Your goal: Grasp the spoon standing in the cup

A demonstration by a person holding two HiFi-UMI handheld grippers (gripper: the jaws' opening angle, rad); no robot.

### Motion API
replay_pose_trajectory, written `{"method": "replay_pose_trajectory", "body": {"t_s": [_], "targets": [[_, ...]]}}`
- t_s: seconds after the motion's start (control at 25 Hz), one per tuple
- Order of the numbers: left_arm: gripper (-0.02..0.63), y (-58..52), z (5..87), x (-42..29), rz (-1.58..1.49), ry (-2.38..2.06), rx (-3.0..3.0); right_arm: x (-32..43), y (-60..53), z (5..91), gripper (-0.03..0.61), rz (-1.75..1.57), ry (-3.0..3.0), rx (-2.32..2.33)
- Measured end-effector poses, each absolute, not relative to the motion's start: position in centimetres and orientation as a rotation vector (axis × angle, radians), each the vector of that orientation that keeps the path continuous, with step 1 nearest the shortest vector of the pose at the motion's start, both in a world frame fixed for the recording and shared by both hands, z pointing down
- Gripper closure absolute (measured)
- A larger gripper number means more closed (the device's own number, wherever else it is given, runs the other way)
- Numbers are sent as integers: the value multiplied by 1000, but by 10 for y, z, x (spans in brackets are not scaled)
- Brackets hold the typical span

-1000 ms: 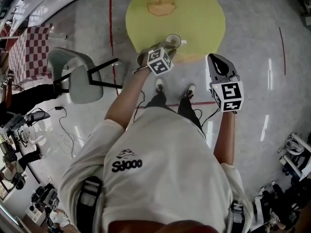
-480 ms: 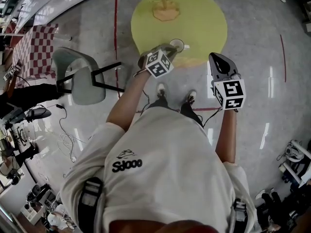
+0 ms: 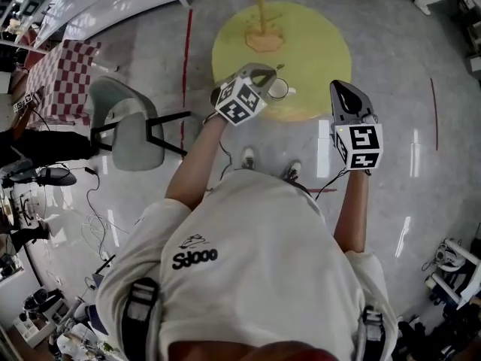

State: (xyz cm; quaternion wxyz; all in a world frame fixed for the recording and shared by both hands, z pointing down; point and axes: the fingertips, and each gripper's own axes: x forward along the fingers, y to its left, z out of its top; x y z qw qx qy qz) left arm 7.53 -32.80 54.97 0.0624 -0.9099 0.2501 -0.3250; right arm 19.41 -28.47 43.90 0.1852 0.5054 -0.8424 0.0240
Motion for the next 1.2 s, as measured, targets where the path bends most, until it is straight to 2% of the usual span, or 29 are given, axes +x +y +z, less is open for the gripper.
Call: {"method": "replay_pose_trajectory", "body": {"t_s": [0.72, 1.2], "targets": [[583, -347, 346, 42, -312, 1085, -2695, 193, -289, 321, 557, -205, -2489, 1549], [583, -327, 309, 22, -189, 1120, -2649, 185, -281, 305, 557, -254, -2463, 1548]]}}
